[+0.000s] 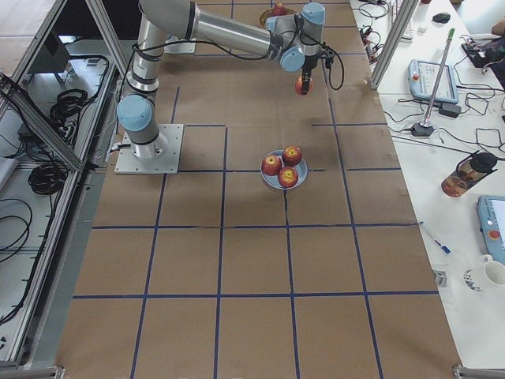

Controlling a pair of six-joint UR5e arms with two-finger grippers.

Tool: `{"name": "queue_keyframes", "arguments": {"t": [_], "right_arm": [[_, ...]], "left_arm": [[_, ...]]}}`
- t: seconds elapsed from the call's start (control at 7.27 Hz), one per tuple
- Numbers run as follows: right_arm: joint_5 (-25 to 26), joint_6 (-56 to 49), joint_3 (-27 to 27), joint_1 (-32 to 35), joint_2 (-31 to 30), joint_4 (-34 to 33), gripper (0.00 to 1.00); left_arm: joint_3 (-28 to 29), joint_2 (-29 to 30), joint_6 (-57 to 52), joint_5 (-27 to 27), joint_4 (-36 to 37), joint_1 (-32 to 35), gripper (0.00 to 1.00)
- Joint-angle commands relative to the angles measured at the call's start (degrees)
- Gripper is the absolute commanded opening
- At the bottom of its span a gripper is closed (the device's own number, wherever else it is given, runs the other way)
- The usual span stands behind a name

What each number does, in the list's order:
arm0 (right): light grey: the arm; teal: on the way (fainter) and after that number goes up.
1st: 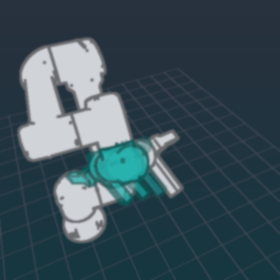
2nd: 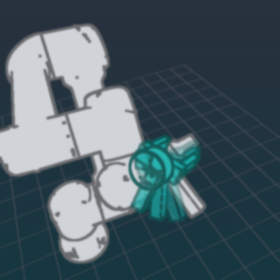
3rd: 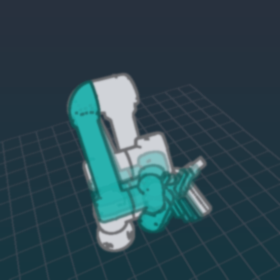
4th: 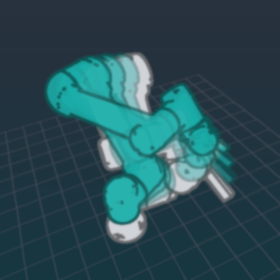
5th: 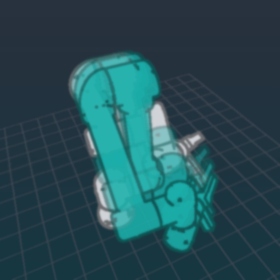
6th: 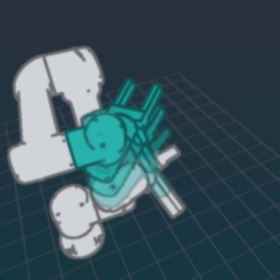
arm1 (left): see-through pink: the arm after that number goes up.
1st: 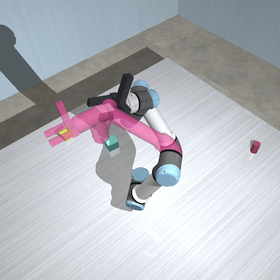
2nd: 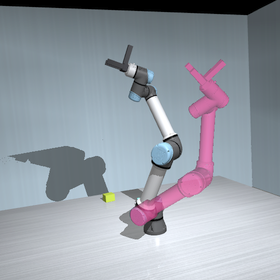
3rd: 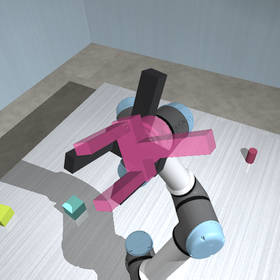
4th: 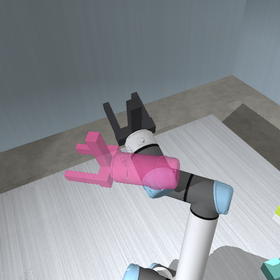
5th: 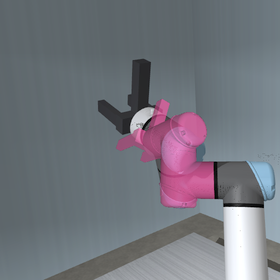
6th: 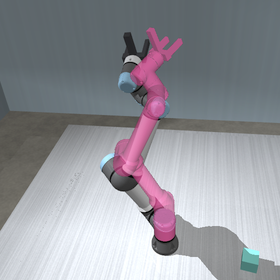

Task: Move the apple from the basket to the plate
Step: 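Lift the apple with the right gripper and carry it over the blue plate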

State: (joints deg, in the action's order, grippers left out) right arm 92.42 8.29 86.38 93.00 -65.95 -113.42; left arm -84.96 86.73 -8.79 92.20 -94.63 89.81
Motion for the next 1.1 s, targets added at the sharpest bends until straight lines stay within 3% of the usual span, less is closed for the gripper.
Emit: {"name": "queue_keyframes", "arguments": {"t": [0.0, 0.28, 0.55, 0.96], "right_arm": [[0.0, -22.3, 4.5, -12.2, -5.2, 1.8, 0.59], [-0.5, -38.8, 10.5, -22.6, -8.6, 0.9, 0.59], [-5.3, -48.3, 15.6, -31.4, -9.1, -0.2, 0.59], [-5.4, -48.4, 20.7, -31.9, -8.9, -9.4, 0.60]], "left_arm": [[0.4, 0.3, 0.0, 0.0, 0.1, 0.0, 1.00], [0.3, 0.3, 0.0, 0.0, 0.1, 0.0, 1.00], [0.1, 0.2, 0.0, 0.0, 0.1, 0.0, 1.00], [0.1, 0.2, 0.1, -0.1, 0.1, 0.0, 1.00]]}}
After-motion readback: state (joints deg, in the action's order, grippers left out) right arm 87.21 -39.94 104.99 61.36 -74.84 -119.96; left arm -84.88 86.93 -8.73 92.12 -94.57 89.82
